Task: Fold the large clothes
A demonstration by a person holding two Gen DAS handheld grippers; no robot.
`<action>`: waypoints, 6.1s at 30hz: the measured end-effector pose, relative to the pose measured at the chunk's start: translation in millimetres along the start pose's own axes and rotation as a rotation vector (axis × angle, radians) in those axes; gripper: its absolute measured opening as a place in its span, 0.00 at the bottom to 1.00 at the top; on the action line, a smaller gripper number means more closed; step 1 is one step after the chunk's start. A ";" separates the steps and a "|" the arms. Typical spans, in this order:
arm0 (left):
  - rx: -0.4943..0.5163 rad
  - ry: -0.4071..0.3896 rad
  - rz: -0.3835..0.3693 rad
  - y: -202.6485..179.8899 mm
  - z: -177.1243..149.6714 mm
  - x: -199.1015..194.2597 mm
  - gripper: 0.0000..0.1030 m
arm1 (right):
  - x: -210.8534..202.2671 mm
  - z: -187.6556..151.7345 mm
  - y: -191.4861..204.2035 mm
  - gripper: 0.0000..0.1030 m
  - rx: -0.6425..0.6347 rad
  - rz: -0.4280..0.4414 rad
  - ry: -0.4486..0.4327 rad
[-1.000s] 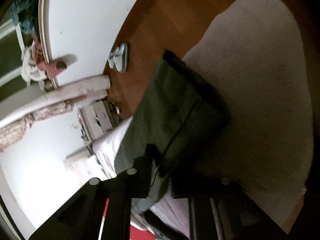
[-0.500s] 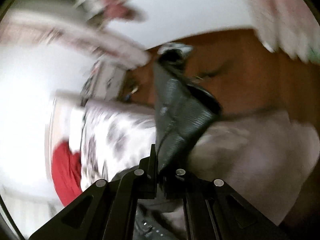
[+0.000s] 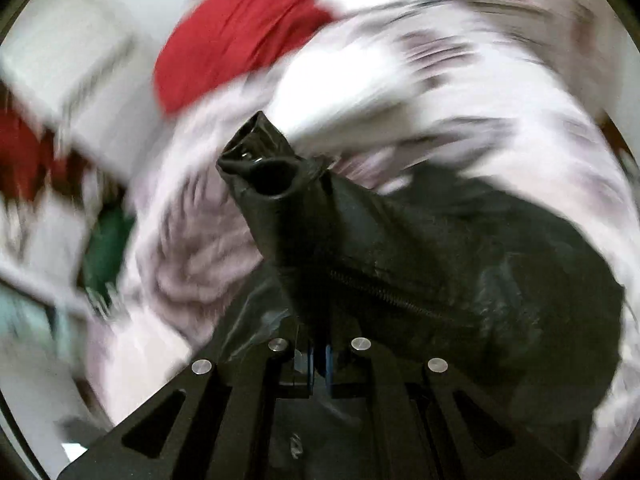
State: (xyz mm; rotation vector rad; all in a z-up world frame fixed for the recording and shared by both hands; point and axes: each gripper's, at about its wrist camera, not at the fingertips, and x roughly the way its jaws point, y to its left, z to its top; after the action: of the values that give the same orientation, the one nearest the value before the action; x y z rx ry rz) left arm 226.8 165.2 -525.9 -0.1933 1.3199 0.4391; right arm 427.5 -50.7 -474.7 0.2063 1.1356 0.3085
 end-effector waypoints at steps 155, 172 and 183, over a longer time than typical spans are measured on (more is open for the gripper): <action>0.141 -0.037 0.029 -108.5 44.1 68.0 1.00 | -34.0 -159.8 -328.5 0.37 0.373 -0.114 0.490; 0.276 -0.194 0.280 -171.8 -65.1 -76.0 1.00 | -164.4 -168.9 -280.9 0.70 0.144 -0.393 0.524; 0.292 -0.028 0.417 -305.3 -222.9 -91.4 1.00 | -188.7 -180.1 -354.6 0.79 -0.102 -0.392 0.565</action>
State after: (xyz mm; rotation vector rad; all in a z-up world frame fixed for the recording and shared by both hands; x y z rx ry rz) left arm 138.7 -213.6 -526.4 0.3366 1.3814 0.5891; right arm 238.6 -447.6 -498.9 -0.2107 1.6799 0.0710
